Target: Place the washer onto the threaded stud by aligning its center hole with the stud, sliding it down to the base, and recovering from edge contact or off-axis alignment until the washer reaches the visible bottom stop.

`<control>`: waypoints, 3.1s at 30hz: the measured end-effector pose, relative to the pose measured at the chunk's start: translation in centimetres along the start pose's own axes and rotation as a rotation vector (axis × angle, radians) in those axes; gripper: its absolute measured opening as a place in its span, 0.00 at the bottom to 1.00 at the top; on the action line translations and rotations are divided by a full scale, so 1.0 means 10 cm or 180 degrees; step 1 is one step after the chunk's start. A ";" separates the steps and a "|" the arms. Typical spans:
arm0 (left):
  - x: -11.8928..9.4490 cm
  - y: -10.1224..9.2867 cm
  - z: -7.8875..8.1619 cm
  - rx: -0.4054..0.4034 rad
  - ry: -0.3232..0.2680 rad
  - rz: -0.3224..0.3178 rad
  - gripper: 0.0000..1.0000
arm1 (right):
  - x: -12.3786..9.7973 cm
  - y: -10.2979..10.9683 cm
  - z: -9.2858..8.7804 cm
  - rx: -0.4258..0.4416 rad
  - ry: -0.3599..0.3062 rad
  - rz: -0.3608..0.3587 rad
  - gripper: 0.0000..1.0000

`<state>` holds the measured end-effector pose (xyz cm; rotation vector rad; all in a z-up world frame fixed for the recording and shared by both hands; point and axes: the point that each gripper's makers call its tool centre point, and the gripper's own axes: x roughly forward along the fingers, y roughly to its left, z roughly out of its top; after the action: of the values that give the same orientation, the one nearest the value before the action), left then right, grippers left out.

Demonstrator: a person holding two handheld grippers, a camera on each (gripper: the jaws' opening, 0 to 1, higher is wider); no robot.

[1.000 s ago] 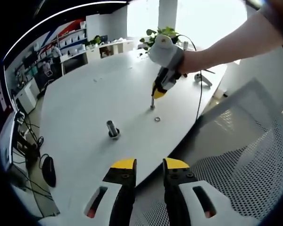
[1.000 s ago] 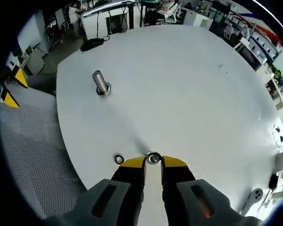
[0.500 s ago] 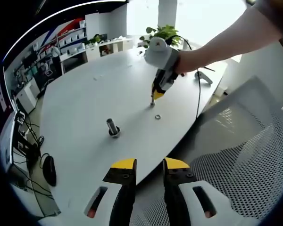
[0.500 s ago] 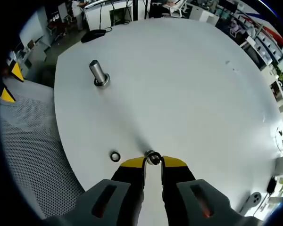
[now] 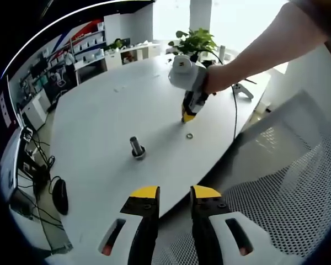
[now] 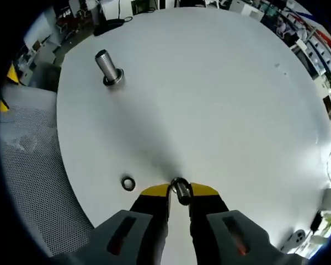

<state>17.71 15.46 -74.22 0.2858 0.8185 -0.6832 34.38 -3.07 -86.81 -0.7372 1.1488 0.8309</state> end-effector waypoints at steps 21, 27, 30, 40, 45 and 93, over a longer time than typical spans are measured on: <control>0.00 -0.02 -0.01 0.0013 0.0009 -0.0033 0.19 | 0.01 0.00 -0.08 0.0051 0.0015 -0.0018 0.17; 0.00 -0.05 -0.01 0.0050 0.0025 -0.0065 0.19 | -0.08 0.03 -0.18 0.0115 0.0015 -0.0047 0.17; 0.01 -0.06 -0.02 0.0069 0.0035 -0.0072 0.19 | -0.12 0.05 -0.26 0.0154 0.0017 -0.0067 0.18; 0.00 -0.08 0.00 0.0090 0.0003 -0.0104 0.19 | -0.16 0.23 -0.45 0.0288 0.0024 -0.0058 0.20; 0.00 -0.09 0.00 0.0099 -0.0001 -0.0121 0.19 | -0.18 0.35 -0.34 0.0205 -0.0035 -0.0005 0.21; 0.00 -0.05 0.02 0.0023 -0.0027 -0.0096 0.19 | 0.04 0.65 -0.11 -0.1006 0.0264 0.0417 0.21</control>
<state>17.47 15.02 -74.08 0.2773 0.8138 -0.7151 28.31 -0.68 -87.97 -0.9708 1.1618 1.1173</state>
